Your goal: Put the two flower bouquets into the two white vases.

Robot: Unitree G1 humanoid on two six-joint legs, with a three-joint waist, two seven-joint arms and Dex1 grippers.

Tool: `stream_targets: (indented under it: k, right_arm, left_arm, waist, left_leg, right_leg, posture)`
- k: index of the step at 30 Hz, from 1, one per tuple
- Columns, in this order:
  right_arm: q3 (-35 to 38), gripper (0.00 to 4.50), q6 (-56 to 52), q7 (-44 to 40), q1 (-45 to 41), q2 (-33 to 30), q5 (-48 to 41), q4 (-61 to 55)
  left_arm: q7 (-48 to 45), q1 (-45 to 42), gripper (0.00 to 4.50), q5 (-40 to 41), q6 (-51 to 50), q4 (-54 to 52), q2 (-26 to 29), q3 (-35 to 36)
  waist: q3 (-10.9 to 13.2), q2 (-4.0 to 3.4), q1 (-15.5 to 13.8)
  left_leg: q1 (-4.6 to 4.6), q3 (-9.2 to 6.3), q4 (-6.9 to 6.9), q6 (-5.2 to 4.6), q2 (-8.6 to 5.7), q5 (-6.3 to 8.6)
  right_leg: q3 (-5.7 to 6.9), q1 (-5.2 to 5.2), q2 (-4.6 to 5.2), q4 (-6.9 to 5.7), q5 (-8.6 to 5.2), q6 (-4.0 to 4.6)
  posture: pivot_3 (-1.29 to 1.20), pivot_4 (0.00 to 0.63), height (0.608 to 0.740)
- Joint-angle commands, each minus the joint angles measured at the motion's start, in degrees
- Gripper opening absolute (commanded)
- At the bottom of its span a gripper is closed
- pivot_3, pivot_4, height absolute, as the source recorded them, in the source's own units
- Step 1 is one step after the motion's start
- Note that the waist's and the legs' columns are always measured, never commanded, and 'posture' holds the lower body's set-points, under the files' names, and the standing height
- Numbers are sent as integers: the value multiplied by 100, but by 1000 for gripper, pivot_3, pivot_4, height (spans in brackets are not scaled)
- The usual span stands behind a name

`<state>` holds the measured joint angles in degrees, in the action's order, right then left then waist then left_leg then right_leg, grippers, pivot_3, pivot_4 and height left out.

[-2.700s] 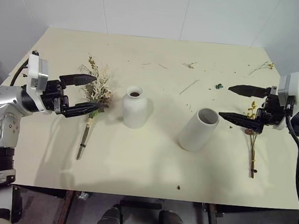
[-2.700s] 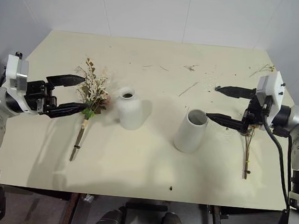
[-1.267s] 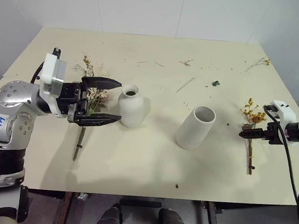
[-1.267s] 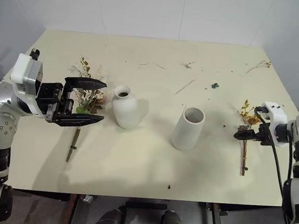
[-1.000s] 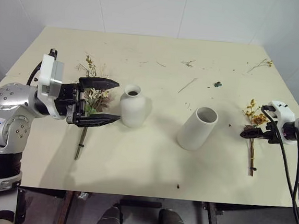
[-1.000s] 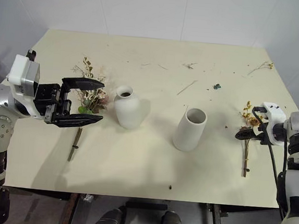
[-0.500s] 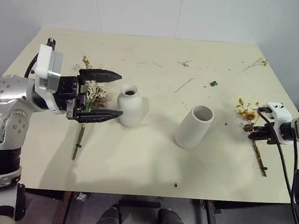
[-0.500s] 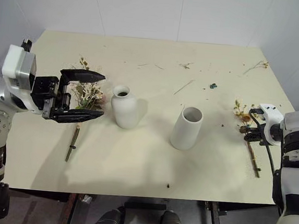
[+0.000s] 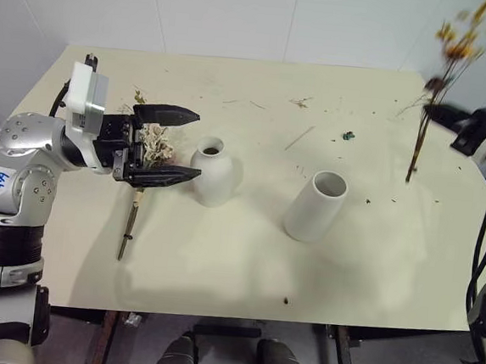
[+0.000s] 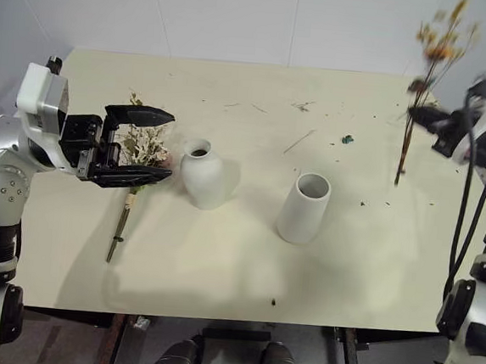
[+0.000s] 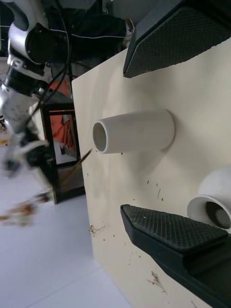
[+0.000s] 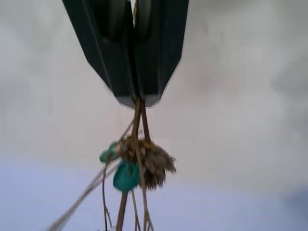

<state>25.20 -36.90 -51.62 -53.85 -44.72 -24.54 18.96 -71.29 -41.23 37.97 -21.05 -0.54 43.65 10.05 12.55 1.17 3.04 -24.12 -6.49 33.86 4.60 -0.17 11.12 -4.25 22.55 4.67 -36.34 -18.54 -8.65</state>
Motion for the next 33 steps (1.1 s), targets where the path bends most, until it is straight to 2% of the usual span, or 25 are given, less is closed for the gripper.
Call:
stream_targets:
  k: [1, 5, 11, 15, 20, 25, 28, 33]
  right_arm:
    - [810, 15, -869, 268, 222, 353, -1611, -1678]
    - [995, 15, -1519, 845, 406, 753, -2841, -2719]
    - [770, 15, -1604, 1393, 1044, 1011, -3569, -3546]
    - [545, 15, -1223, 1419, 1373, 1134, -3425, -3533]
    - [79, 15, -174, 1172, 1882, 1250, -2561, -3372]
    - [-259, 15, -75, 938, 2266, 1234, -2611, -3491]
    - [-411, 673, 77, 823, 2463, 1146, -2469, -3459]
    - [-455, 2344, 286, 795, 2461, 1088, -2352, -3379]
  left_arm:
    - [-161, -259, 4500, -80, 182, 197, 28, -2]
    - [-301, -465, 4500, -196, 329, 583, -47, -91]
    - [-456, -470, 4500, -294, 533, 883, -107, -82]
    - [-439, -442, 4500, -286, 591, 957, -120, -34]
    - [-296, -303, 4500, -241, 600, 863, -154, 52]
    - [-182, -258, 4500, -225, 555, 777, -110, 126]
    - [-137, -262, 4500, -243, 553, 775, -82, 155]
    - [-49, -268, 4500, -304, 598, 858, 55, 289]
  waist:
    - [0, 0, -2]
    - [0, -1, -1]
    - [-4, 5, -4]
    - [-4, 6, -3]
    - [-4, 6, -6]
    - [-6, 9, -5]
    - [-11, 18, -4]
    - [-11, 18, -3]
  left_leg:
    - [0, 0, 3, 0, 0, 0]
    - [5, -1, 11, 2, 0, -6]
    - [9, -2, 16, -1, 0, -12]
    - [11, -1, 17, -4, -1, -14]
    - [10, -1, 16, -4, -1, -14]
    - [10, -2, 16, -4, 0, -14]
    - [16, -2, 16, -4, 0, -14]
    - [16, -1, 16, -3, -1, -15]
  right_leg:
    - [-2, 1, 0, -7, 0, 0]
    - [-5, 1, -1, -25, 1, 2]
    - [-8, 0, -2, -37, 6, 5]
    - [-11, 1, -3, -39, 7, 4]
    - [-12, 2, -3, -39, 7, 4]
    - [-12, 2, -4, -40, 7, 4]
    - [-12, -3, -4, -41, 8, 4]
    - [-14, -2, -4, -40, 10, 6]
  posture:
    - [0, 150, 740]
    - [0, 150, 740]
    - [0, 150, 740]
    - [0, 150, 740]
    - [0, 150, 740]
    - [0, 150, 740]
    - [0, 150, 740]
    - [0, 150, 740]
